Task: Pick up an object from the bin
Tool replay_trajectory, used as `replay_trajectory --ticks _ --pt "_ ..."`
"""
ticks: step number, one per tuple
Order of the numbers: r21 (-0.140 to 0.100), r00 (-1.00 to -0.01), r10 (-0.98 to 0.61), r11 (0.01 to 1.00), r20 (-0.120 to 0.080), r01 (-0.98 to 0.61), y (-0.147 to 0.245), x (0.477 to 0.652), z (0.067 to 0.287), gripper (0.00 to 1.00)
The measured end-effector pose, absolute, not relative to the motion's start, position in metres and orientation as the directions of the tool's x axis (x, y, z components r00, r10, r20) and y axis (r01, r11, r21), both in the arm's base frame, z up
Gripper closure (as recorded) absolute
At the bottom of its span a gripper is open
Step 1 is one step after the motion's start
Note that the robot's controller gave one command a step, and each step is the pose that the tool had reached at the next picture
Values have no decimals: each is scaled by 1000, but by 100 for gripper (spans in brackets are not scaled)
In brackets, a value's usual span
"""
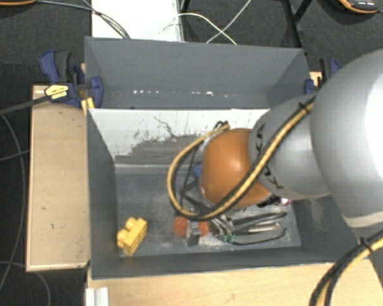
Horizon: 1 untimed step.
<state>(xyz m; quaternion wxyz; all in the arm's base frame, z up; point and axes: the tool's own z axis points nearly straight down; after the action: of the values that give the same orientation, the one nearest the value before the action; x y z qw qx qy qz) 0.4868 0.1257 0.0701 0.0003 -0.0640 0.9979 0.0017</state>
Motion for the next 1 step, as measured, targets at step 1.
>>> replay_trajectory --ticks 1 --pt "3 -992 -127 992 -1 -127 126 487 70 100"
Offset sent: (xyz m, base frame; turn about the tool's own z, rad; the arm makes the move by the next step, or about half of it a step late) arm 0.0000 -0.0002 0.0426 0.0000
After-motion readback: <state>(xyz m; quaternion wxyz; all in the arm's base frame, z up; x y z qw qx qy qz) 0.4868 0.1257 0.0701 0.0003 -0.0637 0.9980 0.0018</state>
